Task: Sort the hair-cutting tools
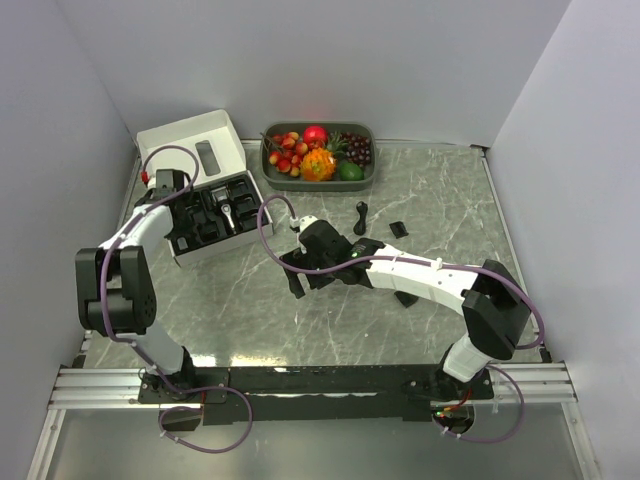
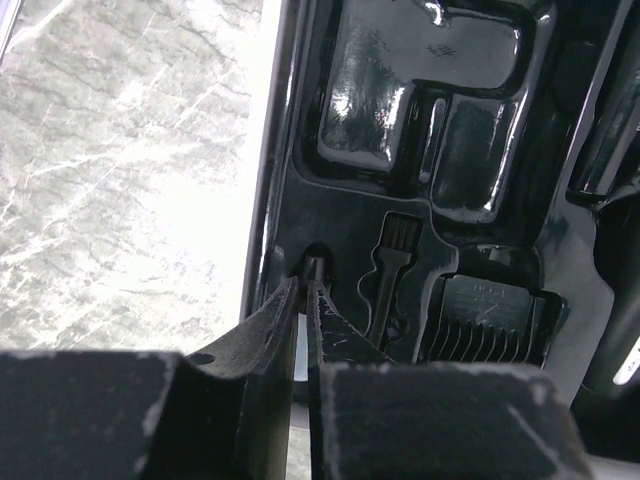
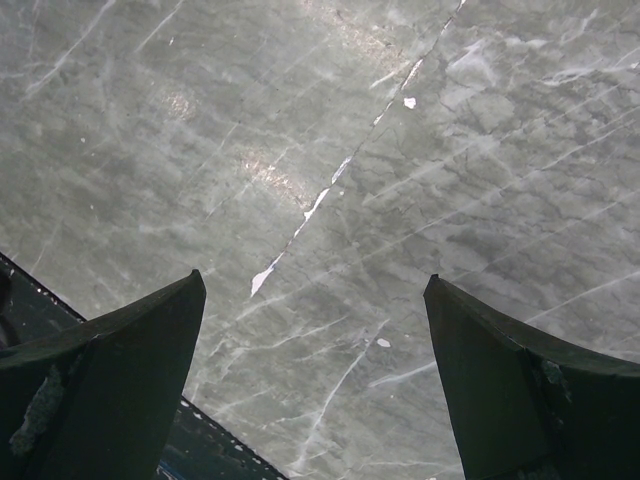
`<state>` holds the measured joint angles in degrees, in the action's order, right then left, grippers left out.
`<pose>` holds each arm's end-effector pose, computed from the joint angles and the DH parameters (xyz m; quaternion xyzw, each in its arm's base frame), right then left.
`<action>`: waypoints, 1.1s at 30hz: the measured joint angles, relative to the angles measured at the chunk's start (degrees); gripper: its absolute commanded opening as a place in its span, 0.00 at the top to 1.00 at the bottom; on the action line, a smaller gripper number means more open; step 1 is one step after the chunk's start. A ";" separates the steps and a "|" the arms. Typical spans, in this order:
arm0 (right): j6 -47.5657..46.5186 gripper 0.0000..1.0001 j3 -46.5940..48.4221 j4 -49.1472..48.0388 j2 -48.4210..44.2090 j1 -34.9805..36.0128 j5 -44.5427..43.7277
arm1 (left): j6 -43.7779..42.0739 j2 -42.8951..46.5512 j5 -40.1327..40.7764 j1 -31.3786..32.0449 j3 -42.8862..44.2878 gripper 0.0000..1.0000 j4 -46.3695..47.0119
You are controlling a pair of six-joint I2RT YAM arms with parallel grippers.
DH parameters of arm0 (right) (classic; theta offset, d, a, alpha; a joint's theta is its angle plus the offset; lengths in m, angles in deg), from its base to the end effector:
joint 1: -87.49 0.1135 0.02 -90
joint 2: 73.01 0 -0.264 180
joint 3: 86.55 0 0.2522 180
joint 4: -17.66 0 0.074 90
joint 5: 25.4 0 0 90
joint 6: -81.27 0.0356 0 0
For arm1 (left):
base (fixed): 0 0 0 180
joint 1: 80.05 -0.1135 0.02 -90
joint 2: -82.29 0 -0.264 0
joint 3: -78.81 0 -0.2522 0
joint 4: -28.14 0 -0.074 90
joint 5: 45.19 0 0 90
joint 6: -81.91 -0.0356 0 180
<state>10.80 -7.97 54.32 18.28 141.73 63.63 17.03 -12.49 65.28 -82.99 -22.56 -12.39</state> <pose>0.2011 0.2782 0.2388 -0.2769 0.8959 0.2020 0.2824 0.3421 0.0300 0.2167 -0.2780 0.9023 0.1128 0.3096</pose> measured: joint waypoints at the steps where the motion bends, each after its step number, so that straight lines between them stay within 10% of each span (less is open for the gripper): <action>1: -0.07 0.00 0.02 0.00 0.00 0.00 -0.04 | 0.00 -0.13 -0.02 0.00 0.00 0.87 0.20; 15: -0.11 0.00 0.02 0.35 0.00 0.02 -1.14 | 0.04 -2.34 0.37 0.07 -0.02 0.85 2.08; 33: 0.13 0.00 5.16 3.10 0.00 0.00 -5.18 | 3.54 9.16 -2.16 -0.02 -0.22 0.52 -2.14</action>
<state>10.93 -2.81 57.42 18.28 141.73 58.45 20.57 -3.34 63.11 -83.02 -22.78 -14.53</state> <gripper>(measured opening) 0.994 0.410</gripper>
